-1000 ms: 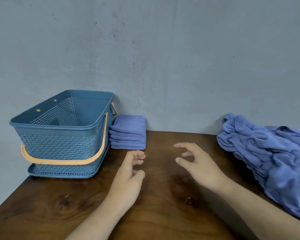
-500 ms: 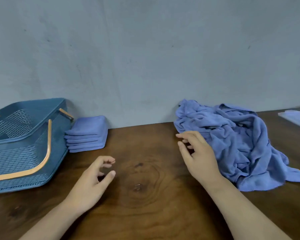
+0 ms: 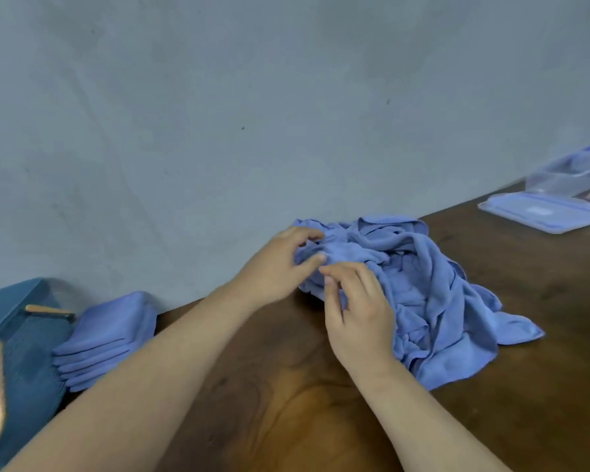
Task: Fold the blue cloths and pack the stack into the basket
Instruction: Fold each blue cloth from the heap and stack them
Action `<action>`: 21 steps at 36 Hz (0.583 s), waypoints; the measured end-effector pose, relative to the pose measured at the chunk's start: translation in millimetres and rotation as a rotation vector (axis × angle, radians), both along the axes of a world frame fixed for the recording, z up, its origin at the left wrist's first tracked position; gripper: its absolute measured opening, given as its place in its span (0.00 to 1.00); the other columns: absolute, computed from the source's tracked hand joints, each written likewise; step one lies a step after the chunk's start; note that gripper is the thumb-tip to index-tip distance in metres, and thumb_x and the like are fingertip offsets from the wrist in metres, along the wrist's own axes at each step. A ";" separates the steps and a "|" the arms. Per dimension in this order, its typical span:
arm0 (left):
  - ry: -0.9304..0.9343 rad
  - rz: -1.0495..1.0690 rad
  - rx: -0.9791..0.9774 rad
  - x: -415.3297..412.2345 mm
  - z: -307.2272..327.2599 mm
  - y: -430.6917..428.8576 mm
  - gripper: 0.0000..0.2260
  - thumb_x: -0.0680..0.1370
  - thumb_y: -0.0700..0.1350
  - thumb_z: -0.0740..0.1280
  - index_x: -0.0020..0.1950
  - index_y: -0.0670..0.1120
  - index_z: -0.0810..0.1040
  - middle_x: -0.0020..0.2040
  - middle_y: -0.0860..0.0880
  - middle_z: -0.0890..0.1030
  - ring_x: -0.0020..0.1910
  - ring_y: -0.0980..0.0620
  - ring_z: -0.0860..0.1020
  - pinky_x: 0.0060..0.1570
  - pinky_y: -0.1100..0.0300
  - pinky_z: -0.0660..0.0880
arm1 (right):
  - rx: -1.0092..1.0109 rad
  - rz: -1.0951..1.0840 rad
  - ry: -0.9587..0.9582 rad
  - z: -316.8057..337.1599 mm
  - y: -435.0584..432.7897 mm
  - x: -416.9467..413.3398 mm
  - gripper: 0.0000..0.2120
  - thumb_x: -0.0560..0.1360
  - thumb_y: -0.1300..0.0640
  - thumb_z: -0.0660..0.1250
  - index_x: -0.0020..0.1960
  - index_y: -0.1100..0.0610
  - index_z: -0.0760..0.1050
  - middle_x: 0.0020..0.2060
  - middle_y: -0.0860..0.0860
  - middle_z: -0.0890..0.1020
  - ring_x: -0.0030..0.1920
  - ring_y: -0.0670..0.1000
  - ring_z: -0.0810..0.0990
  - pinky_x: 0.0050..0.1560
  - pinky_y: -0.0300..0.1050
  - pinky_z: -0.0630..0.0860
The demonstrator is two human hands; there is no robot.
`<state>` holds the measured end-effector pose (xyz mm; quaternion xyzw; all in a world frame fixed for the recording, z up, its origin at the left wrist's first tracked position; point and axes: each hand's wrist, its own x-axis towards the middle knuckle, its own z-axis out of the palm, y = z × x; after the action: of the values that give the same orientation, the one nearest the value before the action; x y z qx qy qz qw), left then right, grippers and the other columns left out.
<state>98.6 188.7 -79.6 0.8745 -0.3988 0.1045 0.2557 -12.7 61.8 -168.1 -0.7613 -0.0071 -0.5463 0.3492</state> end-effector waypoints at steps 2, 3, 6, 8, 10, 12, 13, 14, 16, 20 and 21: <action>-0.060 -0.007 0.162 13.5 3.2 -19.1 0.18 0.81 0.59 0.68 0.68 0.54 0.80 0.65 0.57 0.80 0.66 0.56 0.73 0.66 0.57 0.72 | 0.017 -0.011 -0.010 0.3 -2.0 0.3 0.08 0.83 0.62 0.68 0.59 0.54 0.82 0.55 0.46 0.83 0.55 0.48 0.80 0.50 0.40 0.76; -0.085 0.001 0.213 18.3 2.6 -25.7 0.15 0.81 0.59 0.68 0.63 0.54 0.82 0.62 0.56 0.81 0.63 0.55 0.74 0.64 0.53 0.74 | 0.023 -0.012 -0.021 0.3 -2.0 0.4 0.08 0.83 0.63 0.68 0.59 0.54 0.82 0.56 0.46 0.83 0.56 0.48 0.80 0.51 0.39 0.76; -0.125 0.084 0.201 27.3 1.1 -30.8 0.07 0.83 0.54 0.66 0.54 0.53 0.81 0.53 0.55 0.83 0.55 0.52 0.78 0.57 0.46 0.77 | 0.018 -0.021 -0.041 -1.4 -3.0 2.3 0.07 0.82 0.62 0.69 0.58 0.56 0.82 0.54 0.47 0.83 0.54 0.50 0.81 0.50 0.41 0.77; -0.105 0.145 0.071 26.5 5.4 -23.0 0.06 0.85 0.53 0.63 0.53 0.53 0.77 0.48 0.54 0.83 0.48 0.51 0.80 0.51 0.49 0.78 | 0.026 -0.016 -0.042 -2.6 -3.6 3.5 0.07 0.83 0.62 0.69 0.58 0.55 0.83 0.54 0.47 0.83 0.54 0.49 0.81 0.49 0.40 0.77; -0.073 0.206 -0.100 24.9 10.9 -4.3 0.06 0.86 0.51 0.61 0.53 0.51 0.74 0.45 0.53 0.82 0.44 0.52 0.79 0.46 0.56 0.76 | 0.026 0.005 -0.046 -3.1 -1.7 4.0 0.07 0.83 0.61 0.68 0.58 0.54 0.83 0.53 0.46 0.83 0.53 0.48 0.80 0.48 0.39 0.76; -0.063 0.249 -0.252 20.6 19.3 21.3 0.07 0.87 0.50 0.60 0.53 0.49 0.73 0.44 0.52 0.81 0.43 0.52 0.78 0.44 0.57 0.73 | 0.016 0.022 -0.062 -2.6 1.1 4.1 0.07 0.83 0.60 0.68 0.58 0.55 0.83 0.53 0.46 0.82 0.52 0.48 0.79 0.48 0.39 0.76; -0.050 0.263 -0.338 18.8 22.9 35.3 0.08 0.88 0.49 0.60 0.52 0.48 0.73 0.43 0.51 0.81 0.42 0.52 0.78 0.45 0.56 0.73 | 0.005 0.020 -0.064 -2.4 2.5 3.7 0.07 0.83 0.60 0.68 0.58 0.55 0.83 0.53 0.46 0.82 0.52 0.48 0.79 0.48 0.39 0.76; -0.025 0.283 -0.442 20.2 24.7 51.7 0.08 0.88 0.49 0.60 0.52 0.47 0.73 0.43 0.51 0.80 0.42 0.52 0.78 0.47 0.54 0.74 | -0.009 0.018 -0.063 -2.5 4.3 3.3 0.07 0.83 0.61 0.68 0.58 0.55 0.83 0.53 0.46 0.82 0.52 0.48 0.79 0.47 0.39 0.77; 0.084 0.330 -0.679 21.9 24.9 88.7 0.08 0.87 0.49 0.61 0.51 0.48 0.75 0.44 0.50 0.80 0.45 0.52 0.78 0.51 0.50 0.78 | -0.037 0.031 -0.055 -2.7 7.6 1.5 0.07 0.83 0.62 0.68 0.59 0.56 0.83 0.54 0.47 0.82 0.53 0.50 0.80 0.47 0.39 0.77; 0.193 0.436 -0.940 -3.9 13.3 147.1 0.09 0.84 0.49 0.62 0.45 0.53 0.77 0.44 0.50 0.80 0.47 0.48 0.78 0.50 0.51 0.73 | -0.088 0.083 -0.011 -5.5 10.6 1.6 0.08 0.84 0.60 0.66 0.60 0.55 0.82 0.56 0.47 0.81 0.56 0.49 0.79 0.48 0.42 0.79; 0.219 0.462 -0.940 -11.7 5.1 157.6 0.11 0.86 0.47 0.60 0.46 0.50 0.77 0.43 0.52 0.80 0.47 0.47 0.79 0.49 0.53 0.75 | -0.088 0.108 0.002 -6.6 11.8 2.0 0.08 0.84 0.59 0.66 0.61 0.55 0.81 0.57 0.47 0.81 0.57 0.50 0.80 0.50 0.43 0.79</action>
<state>86.8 346.3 -74.5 0.7365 -0.0772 0.2332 0.6302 -10.7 73.7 -174.6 -0.7749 -0.0718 -0.5252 0.3444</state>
